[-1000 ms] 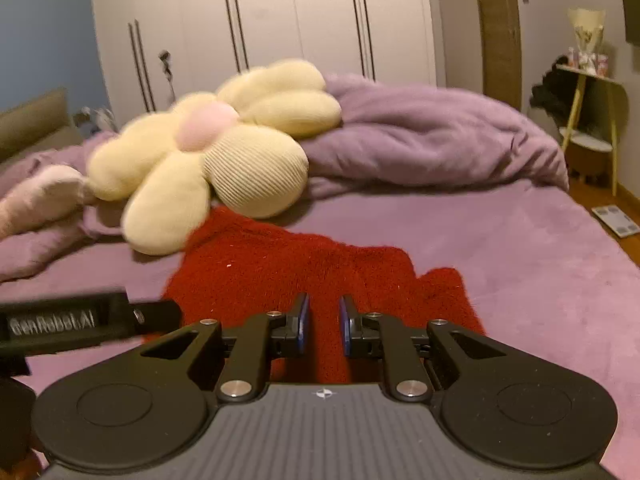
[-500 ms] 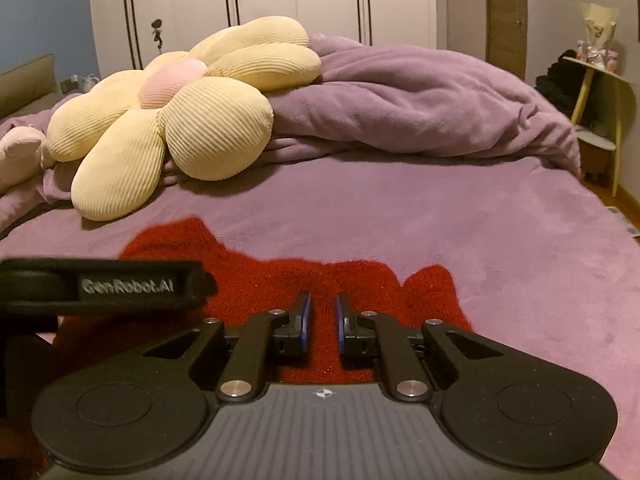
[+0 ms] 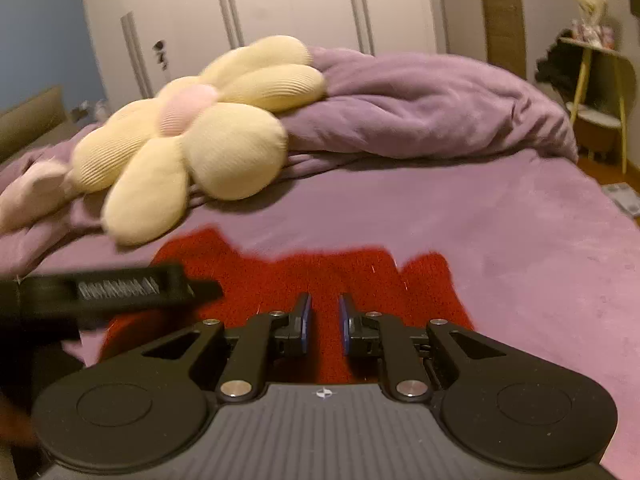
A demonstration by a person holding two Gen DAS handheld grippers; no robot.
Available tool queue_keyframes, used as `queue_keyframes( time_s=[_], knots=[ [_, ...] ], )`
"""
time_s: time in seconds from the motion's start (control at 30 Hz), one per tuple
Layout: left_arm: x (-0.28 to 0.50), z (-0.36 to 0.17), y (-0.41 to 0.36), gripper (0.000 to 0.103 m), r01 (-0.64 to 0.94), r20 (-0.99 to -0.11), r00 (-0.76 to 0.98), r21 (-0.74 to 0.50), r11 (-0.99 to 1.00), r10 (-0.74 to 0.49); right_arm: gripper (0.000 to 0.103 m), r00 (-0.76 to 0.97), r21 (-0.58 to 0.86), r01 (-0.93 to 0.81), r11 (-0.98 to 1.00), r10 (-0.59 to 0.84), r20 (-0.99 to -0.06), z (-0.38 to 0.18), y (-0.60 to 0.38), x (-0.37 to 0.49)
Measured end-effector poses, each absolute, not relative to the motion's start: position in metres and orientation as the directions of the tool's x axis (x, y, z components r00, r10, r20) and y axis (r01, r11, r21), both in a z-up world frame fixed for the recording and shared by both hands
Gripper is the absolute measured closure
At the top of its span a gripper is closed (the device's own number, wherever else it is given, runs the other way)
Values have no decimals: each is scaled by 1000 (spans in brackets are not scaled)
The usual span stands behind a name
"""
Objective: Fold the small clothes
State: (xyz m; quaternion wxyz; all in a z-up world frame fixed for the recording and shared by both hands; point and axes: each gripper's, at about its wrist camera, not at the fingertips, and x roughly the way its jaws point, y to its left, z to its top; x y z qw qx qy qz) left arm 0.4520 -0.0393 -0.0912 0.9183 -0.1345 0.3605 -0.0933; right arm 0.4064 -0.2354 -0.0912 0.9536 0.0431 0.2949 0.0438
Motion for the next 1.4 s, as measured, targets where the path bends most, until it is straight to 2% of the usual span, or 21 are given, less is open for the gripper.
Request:
queue_keyframes(
  time_s=[0.07, 0.13, 0.2, 0.3, 0.4, 0.5, 0.6, 0.63, 0.67, 0.73, 0.77, 0.83, 0.87, 0.93, 1.03, 1.2, 1.4],
  knots=[
    [418, -84, -28, 0, 110, -616, 738, -295, 949, -277, 88, 825, 43, -103, 994, 109, -555, -84, -227, 374],
    [395, -91, -25, 0, 133, -633, 715, -291, 947, -295, 88, 817, -15, -122, 992, 92, -569, -89, -221, 348],
    [389, -104, -31, 0, 157, -642, 702, -284, 946, -309, 89, 779, -94, -104, 990, 22, -627, -108, -219, 345],
    [395, -107, -34, 0, 114, -647, 707, -293, 949, -285, 89, 794, -129, -88, 988, -8, -607, -125, -218, 350],
    [399, -113, -47, 0, 128, -632, 739, -211, 969, -234, 89, 797, -113, -71, 991, -12, -604, -129, -218, 361],
    [397, -107, -38, 0, 79, -664, 704, -279, 957, -251, 89, 797, -116, -69, 991, -15, -604, -129, -218, 361],
    [366, -86, -26, 0, 89, -654, 706, -298, 950, -271, 86, 799, -153, -60, 986, -45, -600, -114, -210, 345],
    [349, -82, -21, 0, 104, -639, 716, -303, 947, -282, 82, 802, -142, -53, 988, -43, -596, -104, -207, 331],
    [334, -81, -16, 0, 110, -632, 720, -303, 947, -286, 70, 812, -118, -61, 991, -19, -583, -95, -206, 314],
    [315, -85, -12, 0, 112, -636, 719, -294, 949, -281, 58, 842, -55, -89, 994, 46, -537, -83, -208, 279],
    [310, -90, -13, 0, 110, -655, 704, -279, 954, -273, 58, 848, -30, -100, 995, 69, -526, -82, -208, 267],
    [309, -106, -19, 0, 101, -708, 657, -258, 961, -260, 63, 813, -11, -125, 992, 96, -574, -90, -203, 259],
    [309, -110, -23, 0, 96, -720, 644, -257, 962, -257, 69, 794, -39, -119, 992, 71, -604, -97, -200, 261],
    [313, -114, -33, 0, 119, -740, 626, -223, 968, -247, 72, 759, -122, -98, 988, -5, -651, -118, -197, 269],
    [319, -113, -46, 0, 125, -758, 623, -150, 981, -196, 72, 754, -152, -89, 984, -33, -655, -129, -196, 275],
    [327, -114, -51, 0, 121, -782, 600, -123, 985, -172, 72, 736, -106, -80, 991, -13, -677, -131, -202, 287],
    [320, -108, -35, 0, 106, -790, 570, -204, 973, -227, 69, 701, -107, -104, 989, -3, -713, -125, -204, 287]
  ],
)
